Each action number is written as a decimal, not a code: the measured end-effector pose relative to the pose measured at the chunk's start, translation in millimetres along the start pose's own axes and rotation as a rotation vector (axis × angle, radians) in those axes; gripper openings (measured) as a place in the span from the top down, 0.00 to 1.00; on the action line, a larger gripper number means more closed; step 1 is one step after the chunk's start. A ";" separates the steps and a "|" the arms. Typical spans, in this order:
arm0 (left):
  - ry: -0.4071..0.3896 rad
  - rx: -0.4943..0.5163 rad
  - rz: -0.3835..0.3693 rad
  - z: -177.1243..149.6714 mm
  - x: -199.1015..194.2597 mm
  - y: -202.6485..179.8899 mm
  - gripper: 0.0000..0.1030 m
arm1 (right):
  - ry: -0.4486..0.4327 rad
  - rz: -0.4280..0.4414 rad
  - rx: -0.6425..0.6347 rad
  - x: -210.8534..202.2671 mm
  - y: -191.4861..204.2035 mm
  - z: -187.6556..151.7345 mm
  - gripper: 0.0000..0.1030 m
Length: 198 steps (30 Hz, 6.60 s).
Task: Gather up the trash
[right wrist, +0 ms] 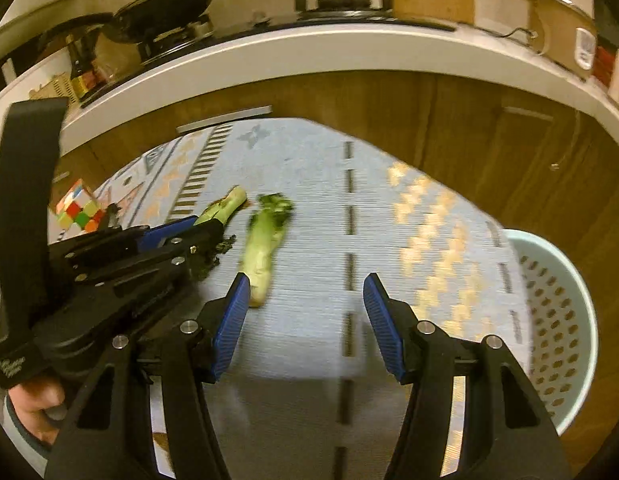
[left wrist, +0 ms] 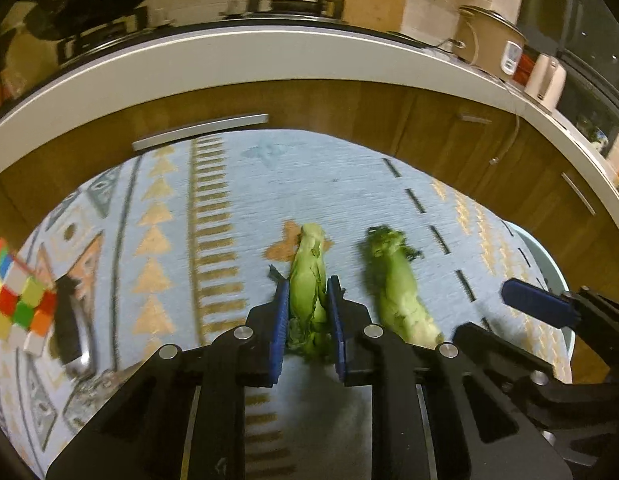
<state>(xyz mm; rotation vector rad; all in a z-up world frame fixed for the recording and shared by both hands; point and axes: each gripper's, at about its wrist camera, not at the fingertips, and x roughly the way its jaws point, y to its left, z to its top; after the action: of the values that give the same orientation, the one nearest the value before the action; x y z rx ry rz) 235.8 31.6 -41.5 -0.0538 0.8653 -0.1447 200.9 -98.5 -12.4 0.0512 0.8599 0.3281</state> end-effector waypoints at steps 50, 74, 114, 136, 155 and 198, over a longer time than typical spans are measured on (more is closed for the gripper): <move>-0.033 0.192 -0.191 -40.4 -57.7 -195.2 0.83 | -0.112 -0.202 0.260 -136.3 -166.4 -69.2 0.82; -0.033 0.222 -0.288 -43.3 -41.9 -233.8 0.38 | -0.024 -0.170 0.420 -112.3 -228.1 -97.4 0.59; -0.362 0.001 0.043 -122.9 -132.2 -95.5 0.13 | -0.389 -0.228 0.147 -180.2 -59.6 -115.1 0.37; -0.348 -0.007 0.075 -120.8 -127.7 -91.5 0.11 | -0.387 -0.260 0.130 -171.7 -60.9 -117.9 0.34; -0.341 -0.007 0.066 -119.7 -125.4 -89.6 0.08 | -0.378 -0.276 0.111 -169.2 -56.4 -116.4 0.34; -0.326 -0.005 0.048 -118.5 -122.8 -88.5 0.07 | -0.380 -0.275 0.092 -173.0 -54.8 -112.1 0.32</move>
<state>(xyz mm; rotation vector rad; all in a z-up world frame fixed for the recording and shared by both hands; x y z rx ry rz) 57.7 -36.3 -16.3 -0.0595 0.5413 -0.0856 26.3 -212.9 31.8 0.0770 0.4951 0.0171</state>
